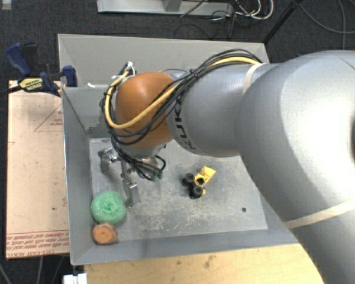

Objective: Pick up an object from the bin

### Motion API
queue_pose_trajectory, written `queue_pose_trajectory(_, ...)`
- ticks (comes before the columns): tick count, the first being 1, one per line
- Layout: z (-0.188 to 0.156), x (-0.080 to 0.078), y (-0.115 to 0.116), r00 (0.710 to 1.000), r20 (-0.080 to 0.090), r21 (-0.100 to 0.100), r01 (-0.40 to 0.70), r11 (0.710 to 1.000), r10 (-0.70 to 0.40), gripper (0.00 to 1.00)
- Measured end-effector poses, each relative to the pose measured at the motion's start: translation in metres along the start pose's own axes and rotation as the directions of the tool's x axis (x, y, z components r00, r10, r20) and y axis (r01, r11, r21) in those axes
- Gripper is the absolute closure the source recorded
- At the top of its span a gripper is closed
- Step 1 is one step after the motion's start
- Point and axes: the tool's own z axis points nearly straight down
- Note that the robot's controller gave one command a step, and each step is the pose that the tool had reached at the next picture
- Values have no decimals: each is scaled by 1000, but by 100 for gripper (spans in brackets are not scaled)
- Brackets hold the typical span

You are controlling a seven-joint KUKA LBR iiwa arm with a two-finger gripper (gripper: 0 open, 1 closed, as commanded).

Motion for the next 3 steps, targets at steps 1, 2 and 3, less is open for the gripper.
queue_pose_trajectory(1, 2, 8, 10, 986, -1, 0, 167, 986, -167, 0)
queue_pose_trajectory(2, 3, 15, 19, 1000, -2, -1, 2, 1000, -2, 0)
queue_pose_trajectory(3, 5, 28, 33, 923, 0, -1, 384, 923, -384, 100)
